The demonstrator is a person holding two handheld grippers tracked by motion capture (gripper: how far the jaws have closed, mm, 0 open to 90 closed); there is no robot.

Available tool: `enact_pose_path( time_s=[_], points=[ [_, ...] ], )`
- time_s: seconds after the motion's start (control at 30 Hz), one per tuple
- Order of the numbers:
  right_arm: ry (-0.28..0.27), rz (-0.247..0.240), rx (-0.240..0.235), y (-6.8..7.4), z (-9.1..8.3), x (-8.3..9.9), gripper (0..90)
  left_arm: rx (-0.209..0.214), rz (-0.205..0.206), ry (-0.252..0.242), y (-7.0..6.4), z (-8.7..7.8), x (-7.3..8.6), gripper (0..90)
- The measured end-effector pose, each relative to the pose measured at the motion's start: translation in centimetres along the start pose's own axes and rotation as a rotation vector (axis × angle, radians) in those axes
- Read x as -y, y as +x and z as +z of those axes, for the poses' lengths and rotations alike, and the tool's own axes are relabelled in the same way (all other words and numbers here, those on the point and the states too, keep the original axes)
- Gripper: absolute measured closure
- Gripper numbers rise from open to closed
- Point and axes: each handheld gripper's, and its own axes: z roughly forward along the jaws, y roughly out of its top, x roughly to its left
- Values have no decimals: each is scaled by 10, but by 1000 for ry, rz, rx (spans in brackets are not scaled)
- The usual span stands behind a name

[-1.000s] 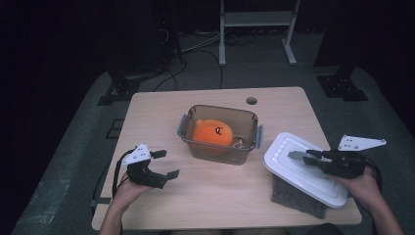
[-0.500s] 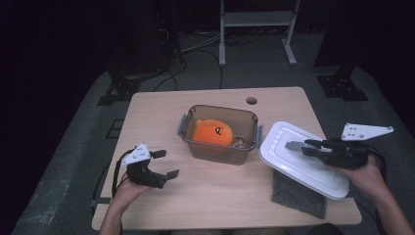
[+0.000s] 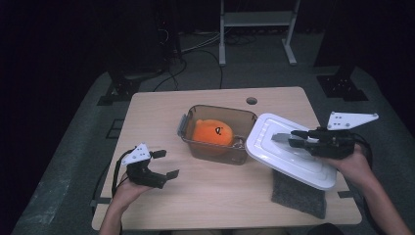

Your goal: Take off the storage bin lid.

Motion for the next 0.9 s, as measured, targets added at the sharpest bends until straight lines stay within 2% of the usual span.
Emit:
enact_pose_path(
  time_s=[0.63,0.9],
  points=[
    [13,-44,-78,0,48,-40,655,0,2,-4,1,0,0,74],
    [13,-63,-112,0,72,-61,655,-4,-10,-8,3,-3,2,74]
  ],
)
